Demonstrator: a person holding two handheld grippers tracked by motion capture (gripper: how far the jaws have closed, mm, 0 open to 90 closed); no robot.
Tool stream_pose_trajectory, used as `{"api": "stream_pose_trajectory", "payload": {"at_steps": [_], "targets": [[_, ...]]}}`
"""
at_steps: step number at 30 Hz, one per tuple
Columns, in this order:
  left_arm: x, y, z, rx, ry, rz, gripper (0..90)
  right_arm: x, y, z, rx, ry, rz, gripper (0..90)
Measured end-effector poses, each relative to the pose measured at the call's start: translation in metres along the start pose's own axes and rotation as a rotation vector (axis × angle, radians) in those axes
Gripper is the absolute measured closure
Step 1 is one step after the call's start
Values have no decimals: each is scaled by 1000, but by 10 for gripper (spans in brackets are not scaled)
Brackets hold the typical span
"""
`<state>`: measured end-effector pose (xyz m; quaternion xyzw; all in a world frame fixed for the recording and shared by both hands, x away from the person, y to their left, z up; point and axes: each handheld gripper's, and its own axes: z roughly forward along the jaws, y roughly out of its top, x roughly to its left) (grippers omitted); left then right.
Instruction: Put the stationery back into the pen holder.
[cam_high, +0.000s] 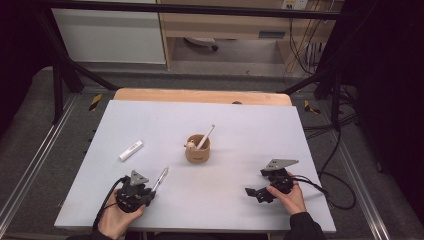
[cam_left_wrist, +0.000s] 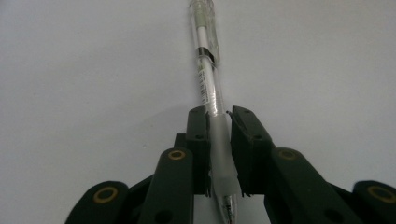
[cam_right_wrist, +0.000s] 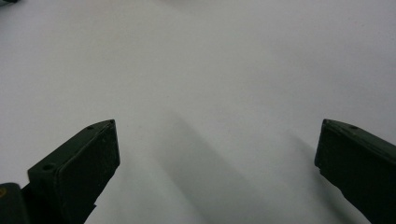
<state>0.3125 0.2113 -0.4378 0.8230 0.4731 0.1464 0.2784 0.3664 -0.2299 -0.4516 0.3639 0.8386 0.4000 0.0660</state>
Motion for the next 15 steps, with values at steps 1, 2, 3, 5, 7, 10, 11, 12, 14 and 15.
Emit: {"api": "stream_pose_trajectory", "payload": {"at_steps": [1,2,3,5,7,10,11,12,14,15], "targets": [[-1,0,0,0,5,0,778,0,0,0,-1,0,0,6],[-1,0,0,0,7,-2,780,0,0,0,-3,1,-1,6],[-1,0,0,0,9,-4,781,0,0,0,-3,1,-1,6],[-1,0,0,0,15,-8,785,0,0,0,-3,1,-1,6],[-2,0,0,-2,20,-2,788,0,0,0,-3,1,-1,6],[-2,0,0,-3,15,-3,792,0,0,0,-3,2,-1,6],[-1,0,0,-3,10,-7,793,0,0,0,-3,2,-1,6],[0,-1,0,-3,4,-10,794,0,0,0,-3,2,-1,6],[2,-1,0,-7,-7,-10,795,0,0,0,-3,1,-2,6],[2,-1,-1,-8,-3,-6,796,0,0,0,-2,1,-1,6]]}}
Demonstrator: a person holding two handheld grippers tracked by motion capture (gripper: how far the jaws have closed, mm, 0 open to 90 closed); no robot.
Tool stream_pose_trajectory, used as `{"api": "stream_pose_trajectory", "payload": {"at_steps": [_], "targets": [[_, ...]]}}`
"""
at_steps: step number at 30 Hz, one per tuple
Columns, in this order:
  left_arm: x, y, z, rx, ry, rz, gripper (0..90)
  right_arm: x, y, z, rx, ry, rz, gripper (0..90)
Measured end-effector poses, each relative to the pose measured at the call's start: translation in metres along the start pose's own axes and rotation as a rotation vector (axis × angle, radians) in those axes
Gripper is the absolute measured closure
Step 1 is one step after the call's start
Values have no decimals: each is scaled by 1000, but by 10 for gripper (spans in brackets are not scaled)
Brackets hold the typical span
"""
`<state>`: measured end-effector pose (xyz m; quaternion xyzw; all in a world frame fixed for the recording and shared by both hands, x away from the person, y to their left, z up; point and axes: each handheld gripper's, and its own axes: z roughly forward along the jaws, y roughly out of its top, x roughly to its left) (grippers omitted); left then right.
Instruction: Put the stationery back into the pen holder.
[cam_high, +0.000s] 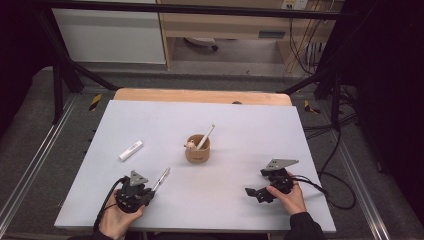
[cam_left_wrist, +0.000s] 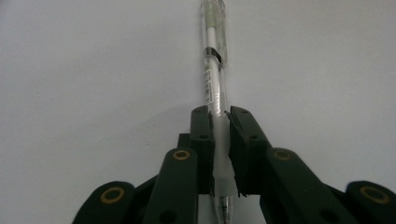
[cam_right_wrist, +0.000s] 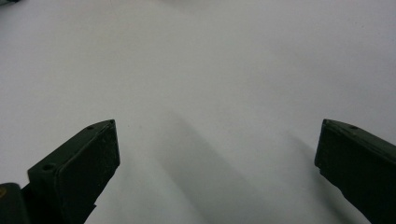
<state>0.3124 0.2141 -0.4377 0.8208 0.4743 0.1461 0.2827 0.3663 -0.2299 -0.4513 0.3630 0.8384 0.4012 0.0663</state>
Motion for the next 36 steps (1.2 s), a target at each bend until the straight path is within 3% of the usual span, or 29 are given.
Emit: {"api": "stream_pose_trajectory", "payload": {"at_steps": [4,9,13,21,36], "targets": [[4,0,-5,-19,-2,10,797,0,0,0,0,1,-1,6],[8,2,-11,-37,-34,23,798,0,0,0,1,0,-5,6],[8,5,-13,-53,-72,56,798,1,1,0,9,2,-9,6],[4,13,-13,-38,-122,121,798,6,4,3,14,7,-25,6],[-12,38,-5,-12,-206,235,798,38,29,20,58,-30,-164,6]]}}
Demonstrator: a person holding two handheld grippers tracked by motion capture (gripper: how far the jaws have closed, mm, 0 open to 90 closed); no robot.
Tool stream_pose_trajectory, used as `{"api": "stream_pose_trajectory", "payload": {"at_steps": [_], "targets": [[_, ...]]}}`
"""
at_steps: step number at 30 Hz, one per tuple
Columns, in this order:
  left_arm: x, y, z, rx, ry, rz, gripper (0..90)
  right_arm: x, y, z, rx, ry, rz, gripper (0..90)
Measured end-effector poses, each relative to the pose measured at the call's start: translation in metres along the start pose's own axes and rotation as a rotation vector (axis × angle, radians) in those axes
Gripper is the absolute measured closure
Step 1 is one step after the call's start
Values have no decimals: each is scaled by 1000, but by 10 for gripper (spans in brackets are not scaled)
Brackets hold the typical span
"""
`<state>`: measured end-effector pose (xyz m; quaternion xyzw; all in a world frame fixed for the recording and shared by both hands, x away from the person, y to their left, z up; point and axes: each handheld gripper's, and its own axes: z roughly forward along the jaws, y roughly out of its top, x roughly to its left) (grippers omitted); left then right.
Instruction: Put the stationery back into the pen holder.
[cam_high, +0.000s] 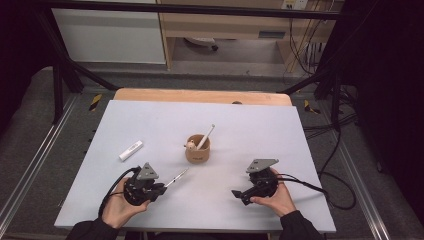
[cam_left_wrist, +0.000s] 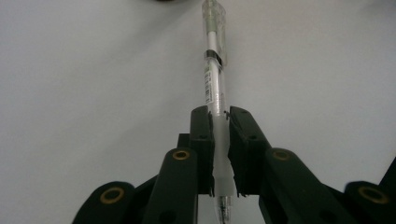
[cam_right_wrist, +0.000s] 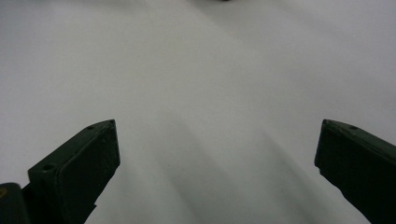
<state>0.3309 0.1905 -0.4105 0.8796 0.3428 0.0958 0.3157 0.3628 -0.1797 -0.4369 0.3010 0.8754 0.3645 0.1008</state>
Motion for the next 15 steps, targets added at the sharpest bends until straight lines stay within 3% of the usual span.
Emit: {"api": "stream_pose_trajectory", "payload": {"at_steps": [7,15], "targets": [[-4,18,6,15,-26,53,798,12,11,4,12,-7,-61,11],[-9,37,13,31,-59,93,798,29,29,9,38,-11,-168,14]]}}
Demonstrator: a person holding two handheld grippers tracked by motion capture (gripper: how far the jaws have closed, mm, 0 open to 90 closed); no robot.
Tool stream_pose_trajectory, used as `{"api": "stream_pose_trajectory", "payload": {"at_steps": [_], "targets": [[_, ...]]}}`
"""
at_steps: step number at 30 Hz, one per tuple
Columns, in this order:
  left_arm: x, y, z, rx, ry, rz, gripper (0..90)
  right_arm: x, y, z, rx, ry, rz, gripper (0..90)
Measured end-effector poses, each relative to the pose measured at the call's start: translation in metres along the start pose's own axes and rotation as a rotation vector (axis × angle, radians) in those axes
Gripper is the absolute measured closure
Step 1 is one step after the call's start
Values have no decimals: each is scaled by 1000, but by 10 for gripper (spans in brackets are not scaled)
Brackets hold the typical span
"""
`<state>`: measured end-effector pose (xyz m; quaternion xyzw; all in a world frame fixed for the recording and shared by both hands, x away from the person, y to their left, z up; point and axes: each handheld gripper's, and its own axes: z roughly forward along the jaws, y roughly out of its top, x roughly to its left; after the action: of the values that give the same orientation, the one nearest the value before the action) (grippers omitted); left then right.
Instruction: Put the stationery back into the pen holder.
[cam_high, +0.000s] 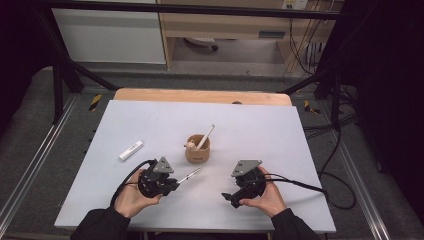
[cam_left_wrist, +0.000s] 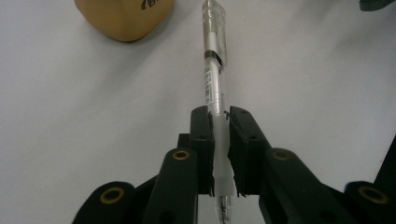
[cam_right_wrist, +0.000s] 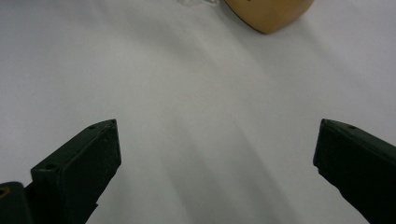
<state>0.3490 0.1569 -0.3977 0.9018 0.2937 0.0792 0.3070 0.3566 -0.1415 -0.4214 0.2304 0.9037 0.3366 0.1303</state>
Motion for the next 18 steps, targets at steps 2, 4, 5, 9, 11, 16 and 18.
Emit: {"api": "stream_pose_trajectory", "payload": {"at_steps": [2,4,5,9,11,16,18], "targets": [[-1,4,1,2,-5,8,798,4,6,0,-5,2,-18,18],[-2,7,2,5,-10,15,798,6,12,1,-3,3,-49,18],[-2,8,3,8,-11,19,798,8,14,2,-1,1,-58,20],[-3,16,5,20,-15,35,798,13,24,4,7,-3,-114,24],[-3,19,6,26,-17,44,798,15,28,5,9,-2,-129,26],[-6,27,9,44,-32,67,798,21,37,7,27,-1,-184,32],[-7,30,11,56,-36,77,798,24,40,8,36,-10,-212,34]]}}
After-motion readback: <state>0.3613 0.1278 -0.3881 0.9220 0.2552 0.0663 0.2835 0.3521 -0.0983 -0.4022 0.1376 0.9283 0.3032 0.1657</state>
